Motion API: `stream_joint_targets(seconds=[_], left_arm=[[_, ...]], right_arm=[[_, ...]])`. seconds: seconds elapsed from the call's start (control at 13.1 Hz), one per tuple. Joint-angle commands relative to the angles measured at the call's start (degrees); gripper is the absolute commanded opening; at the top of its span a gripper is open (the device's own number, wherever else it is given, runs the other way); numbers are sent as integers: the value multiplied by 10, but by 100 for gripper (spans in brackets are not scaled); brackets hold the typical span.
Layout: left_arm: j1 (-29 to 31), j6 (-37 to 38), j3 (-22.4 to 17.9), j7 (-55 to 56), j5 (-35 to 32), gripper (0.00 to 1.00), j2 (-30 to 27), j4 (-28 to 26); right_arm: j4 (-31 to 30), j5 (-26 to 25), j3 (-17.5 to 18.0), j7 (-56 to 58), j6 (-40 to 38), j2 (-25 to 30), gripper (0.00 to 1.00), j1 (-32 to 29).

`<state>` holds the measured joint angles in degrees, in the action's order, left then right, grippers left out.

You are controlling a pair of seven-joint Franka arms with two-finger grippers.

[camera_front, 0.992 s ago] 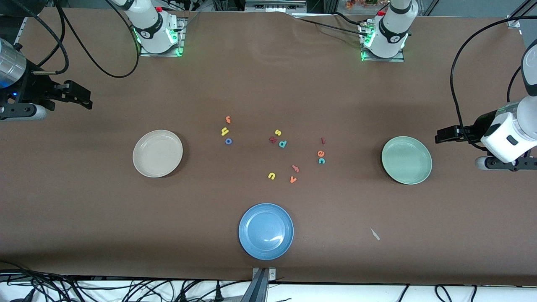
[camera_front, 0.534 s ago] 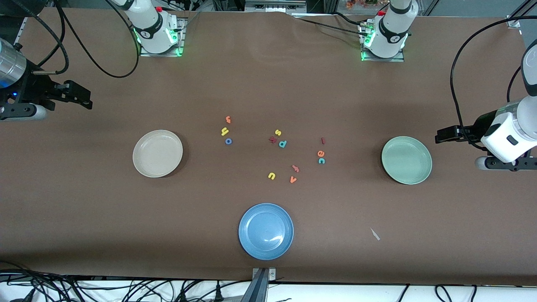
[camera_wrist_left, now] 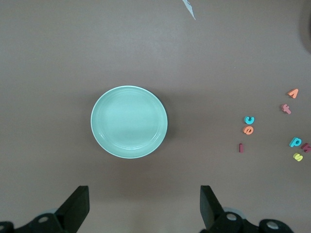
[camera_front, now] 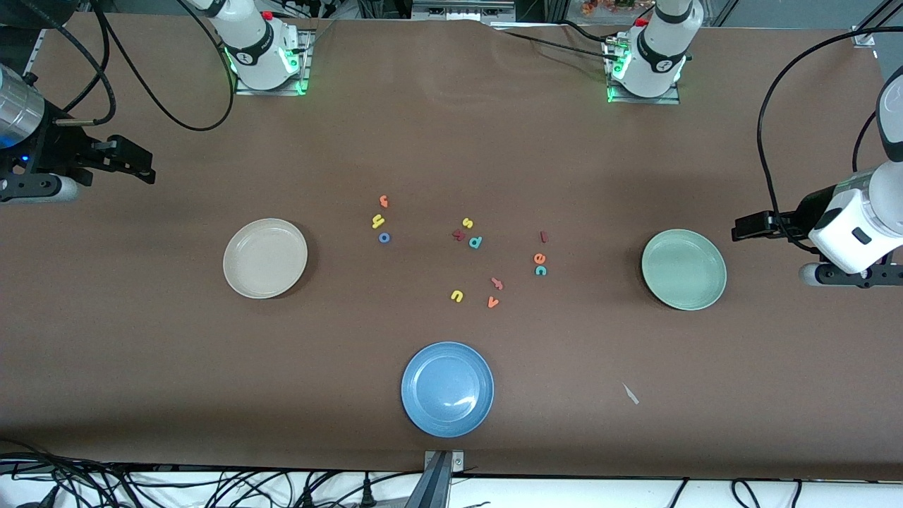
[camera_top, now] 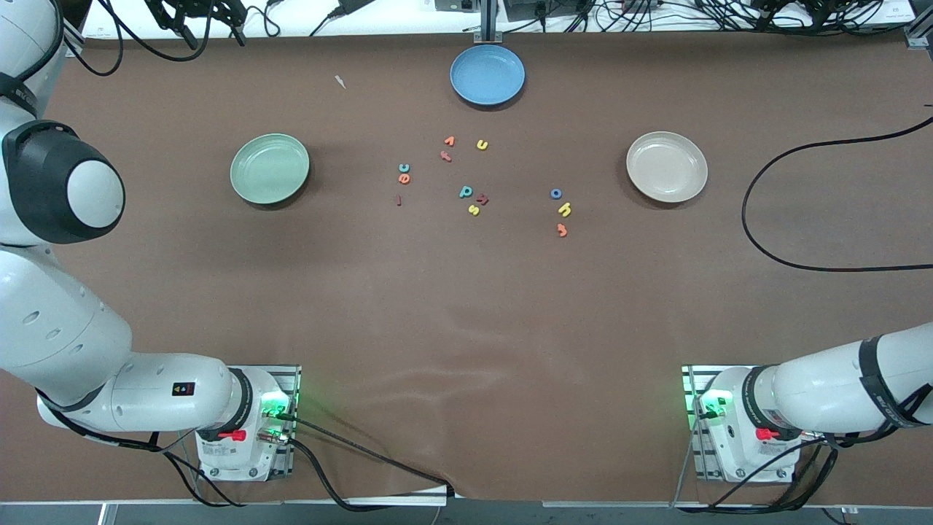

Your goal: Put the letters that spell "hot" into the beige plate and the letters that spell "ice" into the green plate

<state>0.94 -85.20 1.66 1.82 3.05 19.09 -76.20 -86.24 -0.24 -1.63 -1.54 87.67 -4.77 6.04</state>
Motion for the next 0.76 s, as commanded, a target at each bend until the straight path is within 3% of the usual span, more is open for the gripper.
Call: stream_joint_targets(seconds=[0.0, 0.69], left_arm=[[0, -5, 3, -13, 8, 100, 2, -2], [-1, -5, 3, -13, 7, 100, 3, -1]], right_arm=[[12, -2, 2, 7, -1, -4, 100, -2], [12, -2, 2, 7, -1, -4, 100, -2]])
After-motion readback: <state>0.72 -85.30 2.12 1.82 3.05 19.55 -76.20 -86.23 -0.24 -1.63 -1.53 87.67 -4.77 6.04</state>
